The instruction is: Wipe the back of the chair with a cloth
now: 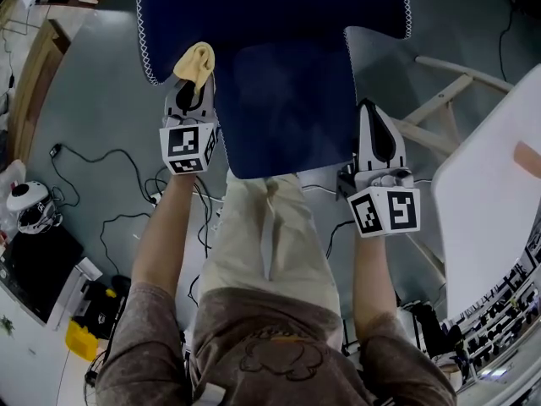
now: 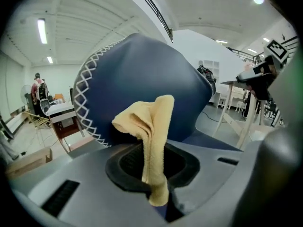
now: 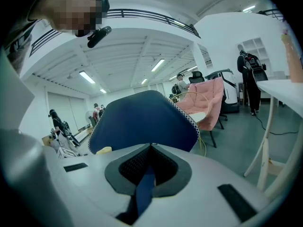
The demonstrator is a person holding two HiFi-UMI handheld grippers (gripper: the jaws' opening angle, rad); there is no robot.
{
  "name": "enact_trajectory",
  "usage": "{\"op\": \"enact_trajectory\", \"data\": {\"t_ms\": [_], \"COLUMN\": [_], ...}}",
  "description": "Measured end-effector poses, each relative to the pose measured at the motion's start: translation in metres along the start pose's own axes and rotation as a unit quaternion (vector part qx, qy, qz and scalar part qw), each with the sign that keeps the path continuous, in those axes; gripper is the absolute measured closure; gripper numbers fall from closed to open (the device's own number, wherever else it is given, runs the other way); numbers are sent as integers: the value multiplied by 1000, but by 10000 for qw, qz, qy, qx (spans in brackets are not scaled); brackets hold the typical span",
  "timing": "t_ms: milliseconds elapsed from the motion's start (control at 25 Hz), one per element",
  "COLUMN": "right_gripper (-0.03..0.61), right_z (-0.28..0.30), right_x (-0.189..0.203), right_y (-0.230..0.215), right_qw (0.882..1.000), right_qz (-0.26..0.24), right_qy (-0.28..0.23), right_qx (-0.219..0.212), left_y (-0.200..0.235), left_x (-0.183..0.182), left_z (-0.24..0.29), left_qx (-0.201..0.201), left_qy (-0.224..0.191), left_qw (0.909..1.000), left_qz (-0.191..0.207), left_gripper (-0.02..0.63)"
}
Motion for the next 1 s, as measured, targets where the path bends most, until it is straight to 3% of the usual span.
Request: {"op": "enact_trajectory", "data": {"t_ms": [200, 480, 1000], "right_gripper": [554, 554, 552], "right_z": [1, 5, 2], "right_x": [8, 9, 18], "right_y": [-1, 3, -13], "right_qw": [10000, 9999, 9996], "right_qz": [33, 17, 120], "right_qy": [20, 104, 162], "right_qx": [18, 52, 192], "left_y": [7, 6, -56], "left_x": [13, 14, 1], "left_z": [11, 40, 109], "left_qx": [-198, -12, 847], "left_qy": [79, 80, 177], "left_qw": [9997, 10000, 9962], "left_qz": [77, -28, 16], "left_gripper": [557, 557, 557]}}
Point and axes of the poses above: the fingertips, and each gripper's own axes: z forward along the fingers, y to its left, x out of its underside, the point moved 7 cm from there along -z, backward along the fingers, and after that the axes turned 7 degrees about z, right-handed, at the moved point
